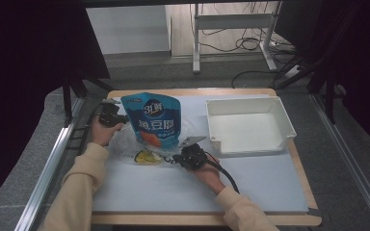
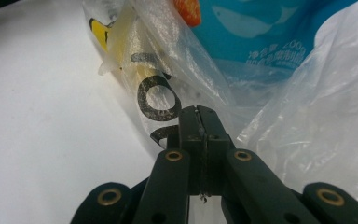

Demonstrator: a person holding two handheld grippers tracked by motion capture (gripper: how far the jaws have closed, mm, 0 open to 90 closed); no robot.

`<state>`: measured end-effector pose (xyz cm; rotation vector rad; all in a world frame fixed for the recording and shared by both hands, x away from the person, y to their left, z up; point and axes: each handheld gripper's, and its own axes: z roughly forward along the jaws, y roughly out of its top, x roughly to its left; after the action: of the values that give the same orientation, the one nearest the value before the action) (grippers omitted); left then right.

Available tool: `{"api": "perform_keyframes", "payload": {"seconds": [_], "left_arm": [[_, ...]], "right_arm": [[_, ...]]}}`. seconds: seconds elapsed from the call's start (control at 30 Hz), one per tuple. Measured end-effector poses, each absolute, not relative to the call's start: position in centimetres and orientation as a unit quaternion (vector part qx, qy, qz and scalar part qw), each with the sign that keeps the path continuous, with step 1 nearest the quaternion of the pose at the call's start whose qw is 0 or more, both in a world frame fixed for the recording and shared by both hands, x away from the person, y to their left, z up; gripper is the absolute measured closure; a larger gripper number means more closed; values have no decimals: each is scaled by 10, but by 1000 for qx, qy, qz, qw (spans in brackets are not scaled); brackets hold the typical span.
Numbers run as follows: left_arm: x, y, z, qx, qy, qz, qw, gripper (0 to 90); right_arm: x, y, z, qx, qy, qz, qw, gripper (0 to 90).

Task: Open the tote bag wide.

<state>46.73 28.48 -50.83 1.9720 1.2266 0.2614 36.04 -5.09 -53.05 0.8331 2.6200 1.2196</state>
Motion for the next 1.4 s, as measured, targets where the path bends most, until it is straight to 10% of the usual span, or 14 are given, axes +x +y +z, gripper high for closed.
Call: {"api": "perform_keyframes", "payload": {"seconds": [0.33,0.83,1.4], "left_arm": [[473,278,-520,787,464,84,398,802],[445,307,-473,766,428,98,470,210],[404,331,-428,736,422,140,510,200]], "right_arm": [[361,-54,-530,278,868,405,70,890],[360,-54,-530,279,868,405,73,890],[360,-56,-527,282,863,413,74,870]]}}
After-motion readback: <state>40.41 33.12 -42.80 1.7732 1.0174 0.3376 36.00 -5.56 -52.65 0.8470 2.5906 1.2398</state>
